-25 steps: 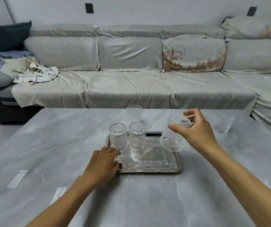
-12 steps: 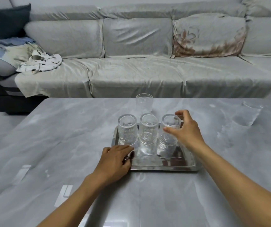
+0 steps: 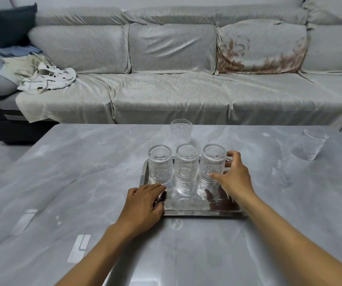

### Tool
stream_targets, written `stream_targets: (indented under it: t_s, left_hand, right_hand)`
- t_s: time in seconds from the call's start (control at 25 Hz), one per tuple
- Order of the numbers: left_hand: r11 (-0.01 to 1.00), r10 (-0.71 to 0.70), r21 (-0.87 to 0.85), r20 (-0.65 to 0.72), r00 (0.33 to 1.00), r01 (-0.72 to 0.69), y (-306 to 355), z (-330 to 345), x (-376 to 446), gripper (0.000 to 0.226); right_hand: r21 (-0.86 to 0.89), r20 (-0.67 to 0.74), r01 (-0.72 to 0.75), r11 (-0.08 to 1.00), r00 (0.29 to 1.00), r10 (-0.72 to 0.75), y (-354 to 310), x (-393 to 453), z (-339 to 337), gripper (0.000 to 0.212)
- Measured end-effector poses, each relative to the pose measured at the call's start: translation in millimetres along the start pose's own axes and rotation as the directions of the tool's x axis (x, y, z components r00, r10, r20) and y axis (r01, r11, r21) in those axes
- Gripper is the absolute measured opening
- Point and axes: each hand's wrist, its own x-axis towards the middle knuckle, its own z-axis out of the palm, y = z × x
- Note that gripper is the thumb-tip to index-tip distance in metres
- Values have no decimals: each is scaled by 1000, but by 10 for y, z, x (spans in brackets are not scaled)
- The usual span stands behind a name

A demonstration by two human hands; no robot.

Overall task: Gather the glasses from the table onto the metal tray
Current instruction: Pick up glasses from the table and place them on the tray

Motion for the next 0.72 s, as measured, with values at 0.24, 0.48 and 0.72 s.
stream_targets:
  t_s: [0.24,0.48,0.72]
  left_hand:
    - [1000,18,-4,-6,1000,-18,11,1,-17,38]
    - [993,-9,-120,-78,997,0,328,-78,-121,48]
    - [964,241,-88,-113,964,-251,1531,-35,-143,79]
  right_hand:
    - [26,19,20,999,1000,-20,71,-29,51,75]
    - [164,-9,23,986,1000,-21,112,-630,-334,73]
    - [-76,-100,54,996,993,-61,501,-1377,-1218,76]
